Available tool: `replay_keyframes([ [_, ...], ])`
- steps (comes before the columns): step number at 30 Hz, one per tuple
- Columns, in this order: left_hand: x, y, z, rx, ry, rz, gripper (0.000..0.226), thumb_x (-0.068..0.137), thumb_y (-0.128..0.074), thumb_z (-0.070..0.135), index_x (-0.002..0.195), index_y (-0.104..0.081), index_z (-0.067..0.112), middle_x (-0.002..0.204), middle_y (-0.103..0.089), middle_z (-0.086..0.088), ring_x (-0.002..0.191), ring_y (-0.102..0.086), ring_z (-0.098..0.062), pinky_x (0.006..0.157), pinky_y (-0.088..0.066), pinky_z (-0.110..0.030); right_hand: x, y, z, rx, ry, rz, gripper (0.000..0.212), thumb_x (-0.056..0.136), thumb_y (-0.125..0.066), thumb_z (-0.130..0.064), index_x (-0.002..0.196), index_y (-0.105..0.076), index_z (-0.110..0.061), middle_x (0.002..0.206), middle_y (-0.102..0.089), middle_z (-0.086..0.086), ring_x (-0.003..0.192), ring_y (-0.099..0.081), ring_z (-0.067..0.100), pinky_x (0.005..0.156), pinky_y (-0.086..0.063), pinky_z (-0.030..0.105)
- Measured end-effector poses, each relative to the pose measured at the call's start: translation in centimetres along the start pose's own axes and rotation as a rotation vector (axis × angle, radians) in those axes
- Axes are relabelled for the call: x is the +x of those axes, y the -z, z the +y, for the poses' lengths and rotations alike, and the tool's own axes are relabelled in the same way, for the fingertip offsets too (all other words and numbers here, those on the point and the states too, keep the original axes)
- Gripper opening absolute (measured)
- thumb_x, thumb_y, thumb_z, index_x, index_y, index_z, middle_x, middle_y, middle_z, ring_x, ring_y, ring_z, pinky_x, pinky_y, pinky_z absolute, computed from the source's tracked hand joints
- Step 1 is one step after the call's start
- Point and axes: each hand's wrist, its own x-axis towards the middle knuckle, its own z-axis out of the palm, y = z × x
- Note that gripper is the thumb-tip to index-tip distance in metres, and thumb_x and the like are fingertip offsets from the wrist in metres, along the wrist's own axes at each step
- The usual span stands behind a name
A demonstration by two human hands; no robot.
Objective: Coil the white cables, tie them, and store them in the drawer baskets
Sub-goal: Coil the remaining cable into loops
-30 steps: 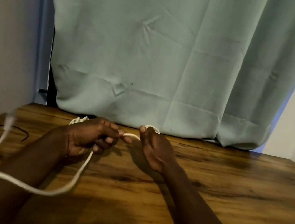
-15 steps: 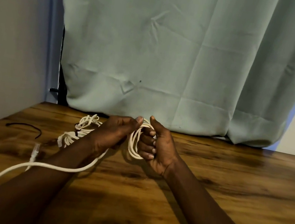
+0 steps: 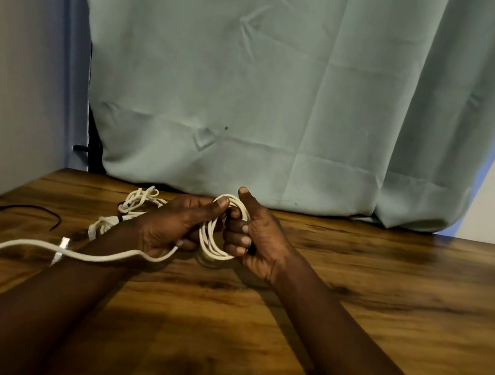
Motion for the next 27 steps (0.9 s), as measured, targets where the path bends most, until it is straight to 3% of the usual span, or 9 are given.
replay_keyframes([
  [3,0.2,0.0,-0.3,-0.02,-0.024,0.004,0.037,0.089,-0.06,0.039,0.101,-0.072,0.007,0.068,-0.038,-0.008,0.041,-0.026,-0.005,0.033,-0.023,-0.013,0.1,0.4,-0.3,-0.036,-0.022,-0.032,0.05,0.105,-0.044,-0.05,0.069,-0.048,-0.016,0.041,-0.033,-0.007,0.029,-0.029,0.004,0.034,-0.024,0.016],
  [6,0.2,-0.4,-0.4,-0.024,-0.043,-0.007,0.033,0.093,-0.056,0.037,0.099,-0.077,0.013,0.066,-0.04,-0.007,0.044,-0.026,-0.007,0.034,-0.022,-0.012,0.2,0.5,-0.4,0.016,-0.08,-0.095,0.058,0.102,-0.043,-0.057,0.059,-0.047,-0.02,0.04,-0.029,-0.009,0.029,-0.026,0.004,0.032,-0.019,0.017],
  [8,0.1,-0.7,-0.4,-0.033,-0.053,-0.009,0.034,0.093,-0.055,0.036,0.1,-0.078,0.013,0.061,-0.043,-0.006,0.041,-0.027,-0.005,0.035,-0.02,-0.012,0.3,0.4,-0.3,-0.01,-0.064,-0.069,0.055,0.103,-0.046,-0.051,0.056,-0.043,-0.022,0.04,-0.027,-0.009,0.028,-0.023,0.004,0.031,-0.016,0.015],
  [12,0.2,-1.1,-0.4,-0.086,-0.044,0.031,0.039,0.089,-0.062,0.032,0.113,-0.07,0.003,0.064,-0.037,-0.005,0.041,-0.026,-0.003,0.035,-0.021,-0.013,0.4,0.2,-0.1,-0.024,0.02,0.062,0.049,0.105,-0.047,-0.037,0.06,-0.036,-0.023,0.04,-0.022,-0.009,0.028,-0.018,0.004,0.03,-0.015,0.01],
  [15,0.1,-0.6,-0.3,-0.212,0.043,0.019,0.046,0.082,-0.069,0.011,0.126,-0.061,0.0,0.068,-0.043,-0.003,0.043,-0.025,0.0,0.033,-0.021,-0.011,0.6,0.6,-0.9,0.159,0.054,0.132,0.047,0.106,-0.041,-0.035,0.061,-0.032,-0.023,0.037,-0.02,-0.009,0.024,-0.017,0.005,0.028,-0.014,0.009],
  [18,-0.2,-0.2,-0.3,-0.217,0.15,-0.052,0.067,0.076,-0.077,-0.005,0.139,-0.056,0.004,0.092,-0.048,-0.01,0.048,-0.028,-0.002,0.033,-0.025,-0.012,0.9,2.5,-2.2,0.321,0.114,0.274,0.045,0.106,-0.038,-0.035,0.062,-0.032,-0.024,0.036,-0.021,-0.009,0.023,-0.018,0.006,0.026,-0.013,0.011],
  [20,-0.2,-0.4,-0.3,-0.208,0.193,-0.048,0.073,0.071,-0.075,-0.004,0.14,-0.056,0.009,0.094,-0.05,-0.009,0.052,-0.032,-0.005,0.034,-0.028,-0.014,1.2,4.0,-2.7,0.36,0.142,0.381,0.044,0.105,-0.038,-0.033,0.063,-0.034,-0.023,0.037,-0.022,-0.009,0.024,-0.018,0.006,0.027,-0.014,0.011],
  [23,0.0,-1.3,-0.1,-0.097,0.199,-0.006,0.069,0.072,-0.079,-0.009,0.134,-0.059,0.012,0.087,-0.054,-0.009,0.051,-0.041,-0.007,0.034,-0.029,-0.015,1.5,5.0,-2.8,0.406,0.206,0.525,0.042,0.106,-0.038,-0.028,0.064,-0.036,-0.02,0.035,-0.023,-0.008,0.023,-0.018,0.007,0.028,-0.015,0.01],
  [27,-0.3,-2.5,-0.5,0.189,0.185,0.039,0.039,0.084,-0.073,-0.009,0.118,-0.065,0.009,0.085,-0.062,-0.015,0.049,-0.048,-0.01,0.037,-0.033,-0.018,1.2,5.6,-3.8,0.413,0.307,0.679,0.044,0.108,-0.035,-0.024,0.065,-0.036,-0.017,0.033,-0.028,-0.007,0.022,-0.021,0.007,0.032,-0.017,0.009],
])
